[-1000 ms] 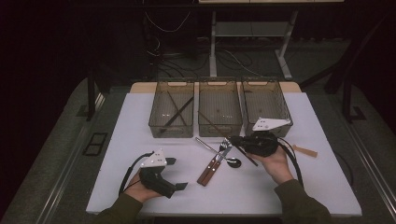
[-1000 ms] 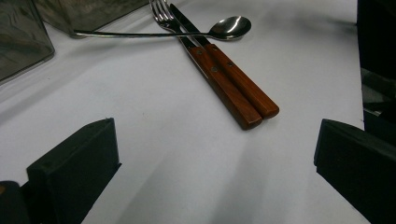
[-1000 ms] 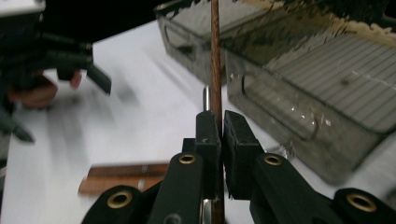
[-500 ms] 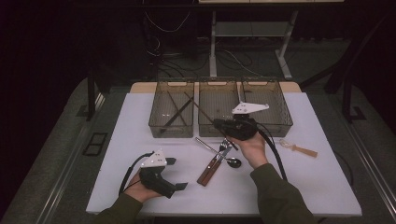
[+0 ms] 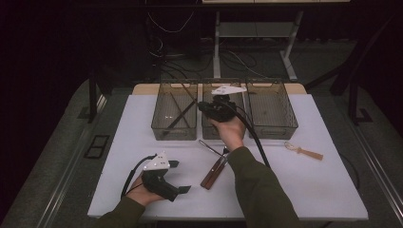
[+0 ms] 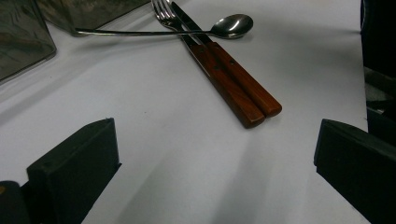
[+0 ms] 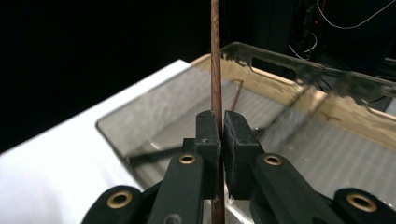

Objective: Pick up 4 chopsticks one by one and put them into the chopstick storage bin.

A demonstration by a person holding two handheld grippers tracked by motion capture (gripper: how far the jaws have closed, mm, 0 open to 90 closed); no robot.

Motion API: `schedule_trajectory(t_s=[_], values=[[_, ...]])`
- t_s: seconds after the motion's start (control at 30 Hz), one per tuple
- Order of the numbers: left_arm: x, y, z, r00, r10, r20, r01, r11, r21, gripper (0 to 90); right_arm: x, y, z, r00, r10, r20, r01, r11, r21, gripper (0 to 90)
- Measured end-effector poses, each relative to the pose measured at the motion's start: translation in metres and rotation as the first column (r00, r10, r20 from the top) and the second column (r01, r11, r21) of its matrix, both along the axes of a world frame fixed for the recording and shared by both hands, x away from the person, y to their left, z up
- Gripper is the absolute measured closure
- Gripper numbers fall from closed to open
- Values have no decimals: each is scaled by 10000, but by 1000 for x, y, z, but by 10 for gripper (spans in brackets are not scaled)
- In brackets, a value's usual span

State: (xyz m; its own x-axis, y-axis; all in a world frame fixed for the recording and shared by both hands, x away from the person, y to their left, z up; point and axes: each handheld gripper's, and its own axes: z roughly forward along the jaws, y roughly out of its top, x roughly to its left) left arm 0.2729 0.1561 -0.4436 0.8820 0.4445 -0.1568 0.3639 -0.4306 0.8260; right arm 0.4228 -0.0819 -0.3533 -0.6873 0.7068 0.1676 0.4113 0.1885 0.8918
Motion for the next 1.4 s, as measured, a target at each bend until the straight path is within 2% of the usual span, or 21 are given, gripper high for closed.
schedule_trajectory(t_s=[0.07, 0.17, 0.33, 0.47, 0.63, 0.73, 0.97, 1.03, 1.23, 1.3, 1.4], values=[[0, 0, 0, 10000, -46, 22, 46, 10000, 59, 0, 7, 11, 0, 9999, -81, -81, 81, 9999, 64, 854], [0, -1, 0, 10000, -55, 30, 55, 10000, -30, 0, 16, 28, -2, 9999, -80, -79, 79, 9999, -133, 854], [0, 0, 1, 10000, -75, 24, 75, 9999, -143, 0, 27, 52, -2, 9997, -154, -167, 150, 9997, -201, 853], [0, 0, 2, 9999, -117, 52, 117, 9999, -79, 0, 33, 68, -5, 9995, -203, -224, 199, 9996, -190, 853], [0, 0, 2, 9999, -125, -5, 125, 9998, -134, 0, 41, 78, -9, 9989, -333, -343, 326, 9993, -196, 853], [0, 0, 2, 9999, -158, 41, 159, 9998, -121, 0, 45, 80, -15, 9980, -342, -539, 342, 9994, -18, 852], [0, 0, 2, 9998, -173, 53, 174, 9996, -213, 0, 48, 84, -31, 9923, -579, -1096, 519, 9970, -569, 839], [0, 1, 3, 9998, -190, 74, 192, 9996, -214, 0, 47, 85, -32, 9913, -784, -1055, 712, 9950, -707, 738], [0, 1, 3, 9997, -212, 106, 214, 9996, -191, 0, 44, 80, -26, 9940, -548, -942, 478, 9960, -751, 622], [0, 1, 3, 9997, -214, 71, 215, 9997, -130, 0, 42, 77, -24, 9943, -469, -962, 400, 9965, -727, 558], [-1, 0, 4, 9998, -205, 84, 206, 9997, -146, 0, 39, 71, -21, 9961, -370, -800, 296, 9953, -922, 508]])
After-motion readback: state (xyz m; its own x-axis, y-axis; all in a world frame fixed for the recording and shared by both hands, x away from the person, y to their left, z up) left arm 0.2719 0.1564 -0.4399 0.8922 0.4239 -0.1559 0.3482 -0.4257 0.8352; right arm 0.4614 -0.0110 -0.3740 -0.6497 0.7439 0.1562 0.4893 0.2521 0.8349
